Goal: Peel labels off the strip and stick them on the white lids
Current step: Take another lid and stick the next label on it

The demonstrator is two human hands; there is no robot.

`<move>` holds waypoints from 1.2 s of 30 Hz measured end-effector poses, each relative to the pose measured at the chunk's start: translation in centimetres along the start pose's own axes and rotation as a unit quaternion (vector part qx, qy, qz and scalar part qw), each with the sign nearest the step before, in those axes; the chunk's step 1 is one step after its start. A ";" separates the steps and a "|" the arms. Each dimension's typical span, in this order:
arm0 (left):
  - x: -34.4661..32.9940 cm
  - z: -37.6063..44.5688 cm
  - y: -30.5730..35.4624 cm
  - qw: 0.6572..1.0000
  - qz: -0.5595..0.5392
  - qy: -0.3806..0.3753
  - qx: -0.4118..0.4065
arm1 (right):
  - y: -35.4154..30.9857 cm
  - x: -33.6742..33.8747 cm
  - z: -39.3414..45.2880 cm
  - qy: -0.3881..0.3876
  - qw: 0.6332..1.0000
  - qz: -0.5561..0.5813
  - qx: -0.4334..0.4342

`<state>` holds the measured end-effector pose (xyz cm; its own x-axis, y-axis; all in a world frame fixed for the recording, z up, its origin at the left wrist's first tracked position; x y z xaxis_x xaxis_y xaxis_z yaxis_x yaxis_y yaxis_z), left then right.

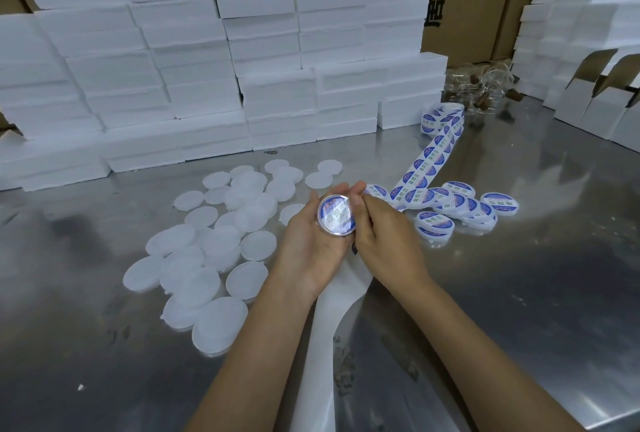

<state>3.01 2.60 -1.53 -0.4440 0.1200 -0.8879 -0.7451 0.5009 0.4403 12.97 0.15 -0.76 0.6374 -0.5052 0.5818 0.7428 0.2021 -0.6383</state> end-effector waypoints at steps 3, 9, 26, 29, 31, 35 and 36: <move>-0.1 0.0 0.2 1.000 0.005 0.011 -0.012 | -0.2 -0.1 -0.5 0.009 0.999 -0.036 -0.008; -0.6 -0.2 0.4 1.000 0.027 -0.008 -0.013 | 0.2 -0.6 -0.2 0.005 1.000 -0.004 -0.008; 1.0 -0.8 3.0 0.849 0.430 0.146 -0.270 | 1.8 0.0 0.1 -0.019 0.999 -0.005 -0.039; 1.3 -0.9 3.2 0.842 0.426 0.183 -0.275 | 1.7 -0.2 0.1 -0.029 0.998 0.032 -0.037; 1.5 -0.8 3.2 0.845 0.423 0.184 -0.271 | 1.6 -0.3 0.0 -0.030 0.997 0.045 -0.049; 1.4 -0.3 2.6 0.877 0.405 0.139 -0.219 | 2.5 -0.3 0.2 -0.045 0.990 0.081 -0.102; 1.3 -0.1 2.3 0.891 0.395 0.115 -0.192 | 2.9 -0.2 0.3 -0.043 0.988 0.092 -0.113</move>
<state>0.70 3.78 -1.63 -0.9629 0.1038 -0.2492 -0.2502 0.0029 0.9682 15.05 1.12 -2.54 0.7796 -0.4025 0.4799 0.5543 0.0866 -0.8278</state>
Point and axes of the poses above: each hand's wrist, its own z-axis towards the middle knuckle, its own x-axis out of the back of the hand, y = z × x, the point moved 5 cm from there along z, towards the middle knuckle, and after that the axes turned 2 degrees about -z, right-handed, at the moved point
